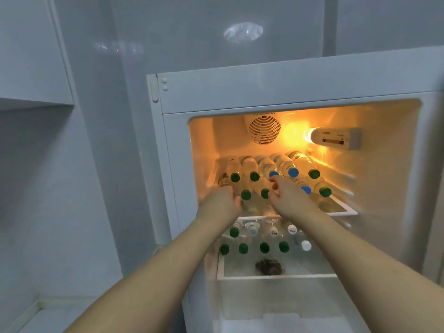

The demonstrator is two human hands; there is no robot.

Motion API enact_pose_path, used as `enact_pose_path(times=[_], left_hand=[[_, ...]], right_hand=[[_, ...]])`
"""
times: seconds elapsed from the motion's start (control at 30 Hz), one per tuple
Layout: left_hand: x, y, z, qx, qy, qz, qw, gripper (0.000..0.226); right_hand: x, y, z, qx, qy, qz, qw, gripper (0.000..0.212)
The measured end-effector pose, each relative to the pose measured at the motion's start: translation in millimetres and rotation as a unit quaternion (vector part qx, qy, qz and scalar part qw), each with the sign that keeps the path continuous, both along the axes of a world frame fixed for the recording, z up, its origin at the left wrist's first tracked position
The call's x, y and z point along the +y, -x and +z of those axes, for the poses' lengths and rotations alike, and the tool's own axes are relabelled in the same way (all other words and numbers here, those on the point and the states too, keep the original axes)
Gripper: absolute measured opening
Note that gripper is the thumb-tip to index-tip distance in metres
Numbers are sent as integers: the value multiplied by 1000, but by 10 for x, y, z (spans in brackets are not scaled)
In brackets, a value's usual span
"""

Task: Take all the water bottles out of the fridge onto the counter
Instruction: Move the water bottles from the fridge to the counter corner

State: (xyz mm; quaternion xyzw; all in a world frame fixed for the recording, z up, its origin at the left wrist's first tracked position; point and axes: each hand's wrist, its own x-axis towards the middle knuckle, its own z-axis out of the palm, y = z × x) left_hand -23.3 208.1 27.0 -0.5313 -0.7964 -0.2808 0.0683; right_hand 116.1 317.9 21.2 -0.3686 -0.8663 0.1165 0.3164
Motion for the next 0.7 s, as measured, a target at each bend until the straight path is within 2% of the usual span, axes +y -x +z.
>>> enact_pose_path(times=[0.07, 0.13, 0.23, 0.3, 0.37, 0.53, 0.7], left_hand=[[327, 167, 100, -18, 8, 26, 999, 21], [600, 323, 154, -122, -2, 36, 992, 22], [995, 507, 211, -341, -43, 77, 936, 13], [1212, 603, 201, -397, -60, 101, 910, 14], [1420, 665, 180, -416, -77, 116, 899, 20], [1816, 740, 195, -422, -56, 161, 891, 33], [1946, 845, 149, -425, -37, 167, 889, 31]], right_hand=[[288, 113, 24, 2, 7, -4, 1000, 43], [492, 216, 34, -7, 8, -8, 1000, 42], [790, 408, 24, -1, 5, -11, 1000, 40], [924, 556, -1, 9, 7, -8, 1000, 39], [1032, 719, -47, 13, 2, -4, 1000, 36], [1236, 1050, -181, 24, -29, -48, 998, 37], [1375, 1195, -249, 21, -66, -83, 994, 42]])
